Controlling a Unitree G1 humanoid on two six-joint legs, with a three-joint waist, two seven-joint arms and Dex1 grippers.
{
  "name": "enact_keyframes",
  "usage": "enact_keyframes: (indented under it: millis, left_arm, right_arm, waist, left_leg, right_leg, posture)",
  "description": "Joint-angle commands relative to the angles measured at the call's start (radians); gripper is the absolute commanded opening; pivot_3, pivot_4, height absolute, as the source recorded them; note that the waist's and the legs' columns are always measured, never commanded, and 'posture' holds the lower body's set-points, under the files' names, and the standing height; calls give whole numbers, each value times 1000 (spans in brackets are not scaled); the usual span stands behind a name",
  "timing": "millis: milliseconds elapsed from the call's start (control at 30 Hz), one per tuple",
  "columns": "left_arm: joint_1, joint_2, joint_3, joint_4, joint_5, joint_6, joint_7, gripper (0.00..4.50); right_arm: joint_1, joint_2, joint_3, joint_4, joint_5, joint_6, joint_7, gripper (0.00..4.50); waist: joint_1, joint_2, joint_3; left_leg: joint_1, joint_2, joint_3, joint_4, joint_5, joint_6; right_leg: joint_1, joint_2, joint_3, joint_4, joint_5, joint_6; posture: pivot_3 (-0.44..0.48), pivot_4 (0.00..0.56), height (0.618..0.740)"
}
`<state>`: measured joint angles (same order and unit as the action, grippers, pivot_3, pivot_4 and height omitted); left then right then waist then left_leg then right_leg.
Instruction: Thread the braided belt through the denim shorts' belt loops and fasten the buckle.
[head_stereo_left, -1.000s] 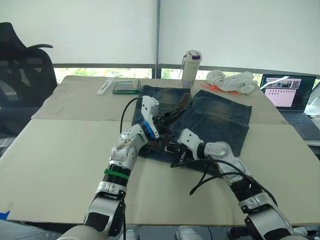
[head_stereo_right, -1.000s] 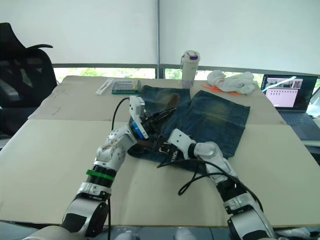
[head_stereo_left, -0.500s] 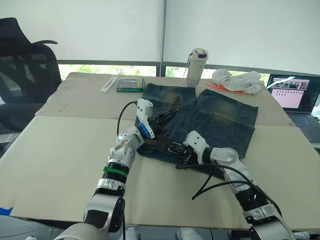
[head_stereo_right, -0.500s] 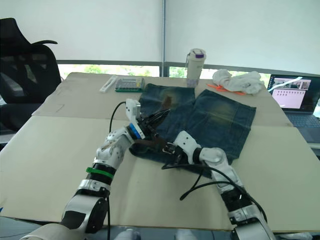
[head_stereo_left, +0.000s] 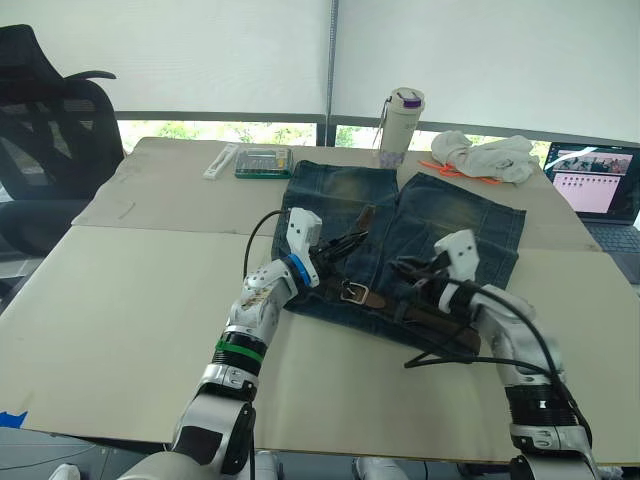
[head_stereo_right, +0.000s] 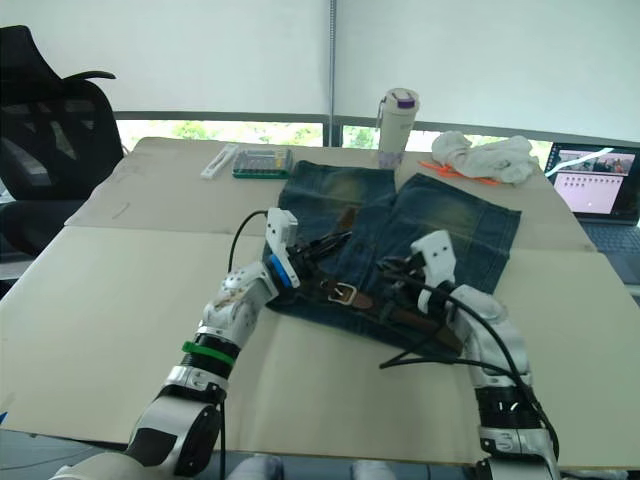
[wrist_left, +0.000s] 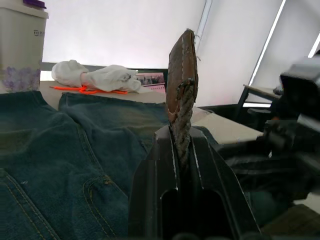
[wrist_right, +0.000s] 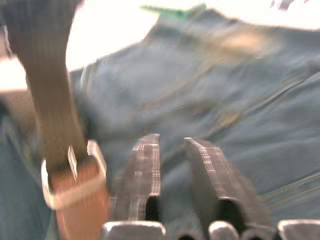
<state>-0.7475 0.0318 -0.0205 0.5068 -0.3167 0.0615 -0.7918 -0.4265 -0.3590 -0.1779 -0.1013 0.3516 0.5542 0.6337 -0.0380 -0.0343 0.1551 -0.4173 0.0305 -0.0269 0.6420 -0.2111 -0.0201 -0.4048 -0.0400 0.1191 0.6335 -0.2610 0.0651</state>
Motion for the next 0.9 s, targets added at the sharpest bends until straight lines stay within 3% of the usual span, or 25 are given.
enact_keyframes:
  millis: [33,167,233,633,900]
  left_arm:
    - [-3,-8,-31,-33,51,-60,31,0]
    - [-6,-16,-59,-20,109,-104,74,0]
    - [-8,-20,-72,-16,139,-130,99,0]
    - [7,-16,-124,-4,247,-230,176,0]
    - [22,-18,-125,-13,239,-239,179,0]
  right_arm:
    - [-35,47,-61,-147,150,116,-81,2597]
    - [-77,116,-101,-212,263,224,-202,4083]
    - [-90,147,-112,-221,308,268,-254,4403]
    - [-180,269,-156,-137,419,372,-512,4403]
    - [-197,294,-173,-112,464,382,-599,1842]
  waist:
    - [-1,0,0]
    - [-1,0,0]
    - [1,1,0]
    - [-2,1,0]
    - [-3,1,0]
  left_leg:
    - [0,0,0,0,0,0]
    - [0,-1,0,1,0,0]
    - [0,-1,0,1,0,0]
    - [-3,-1,0,1,0,0]
    - [-3,-1,0,1,0,0]
  right_leg:
    - [0,0,0,0,0,0]
    - [0,-1,0,0,1,1]
    - [0,-1,0,1,1,1]
    - [-2,-1,0,1,1,1]
    - [-2,-1,-1,1,1,1]
  posture:
    - [0,150,737]
    - [0,150,737]
    - [0,150,737]
    - [0,150,737]
    - [0,150,737]
